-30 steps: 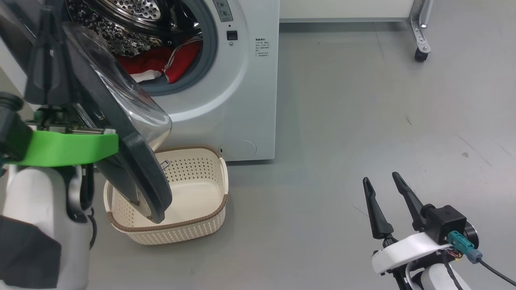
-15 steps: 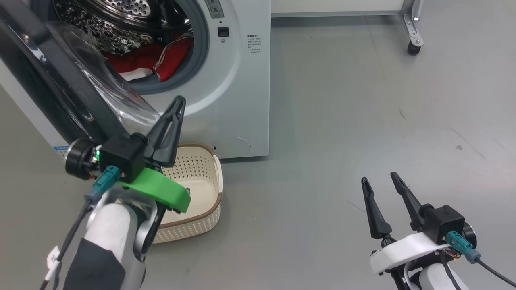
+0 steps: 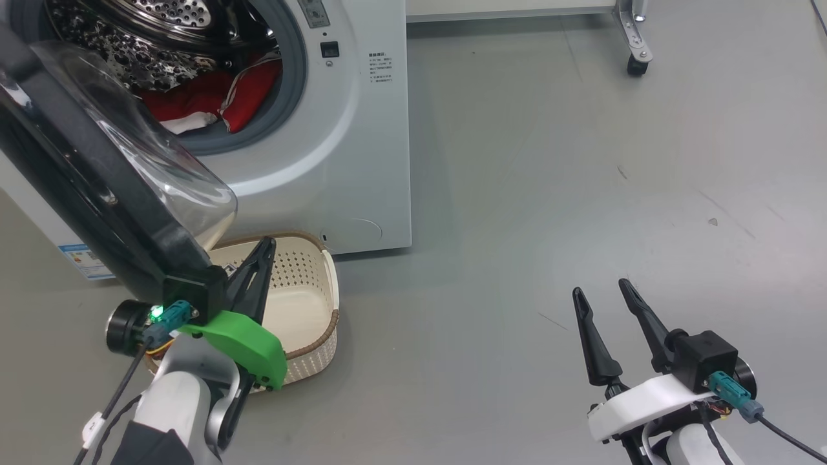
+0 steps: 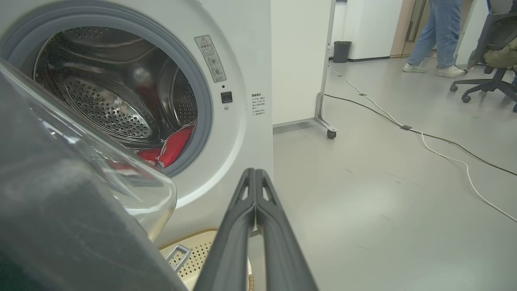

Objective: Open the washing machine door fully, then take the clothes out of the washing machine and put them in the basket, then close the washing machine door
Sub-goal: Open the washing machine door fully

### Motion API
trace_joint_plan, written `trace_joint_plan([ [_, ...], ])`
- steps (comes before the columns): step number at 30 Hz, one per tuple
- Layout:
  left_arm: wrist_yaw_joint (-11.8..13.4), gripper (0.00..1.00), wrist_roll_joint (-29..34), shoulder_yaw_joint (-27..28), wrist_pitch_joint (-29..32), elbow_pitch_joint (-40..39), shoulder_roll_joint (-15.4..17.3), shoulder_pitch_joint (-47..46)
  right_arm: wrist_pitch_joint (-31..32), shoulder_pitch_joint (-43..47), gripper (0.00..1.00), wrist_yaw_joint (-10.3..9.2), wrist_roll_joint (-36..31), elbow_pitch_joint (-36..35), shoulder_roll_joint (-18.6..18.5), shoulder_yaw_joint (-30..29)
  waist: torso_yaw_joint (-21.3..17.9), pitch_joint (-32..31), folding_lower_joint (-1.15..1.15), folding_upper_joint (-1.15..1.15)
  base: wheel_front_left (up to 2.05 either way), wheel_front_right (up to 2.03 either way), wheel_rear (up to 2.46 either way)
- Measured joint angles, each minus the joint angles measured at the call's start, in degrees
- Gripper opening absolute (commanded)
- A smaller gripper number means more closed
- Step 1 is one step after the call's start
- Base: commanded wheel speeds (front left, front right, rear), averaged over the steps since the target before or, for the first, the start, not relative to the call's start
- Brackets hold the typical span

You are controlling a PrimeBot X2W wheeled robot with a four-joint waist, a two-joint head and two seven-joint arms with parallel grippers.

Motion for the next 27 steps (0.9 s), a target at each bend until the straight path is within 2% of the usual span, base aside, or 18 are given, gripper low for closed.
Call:
trace_joint_plan([
  [13,1.89,0.00,-0.97,2.42,-0.35,4.57,-0.19,-0.01,0.00,-0.01,1.00,0.19,-0.43,0.31,0.56,-1.09,-1.44,0.21,0.00,0.00,0.00,0.00,0.00],
  [27,2.37,0.00,-2.43,4.02,-1.83,7.83,-0.14,-0.28,0.00,0.01,1.00,1.00,-0.63,0.88,0.92,-1.69,-1.42,0.14,0.00,0.00,0.00,0.00,0.00],
])
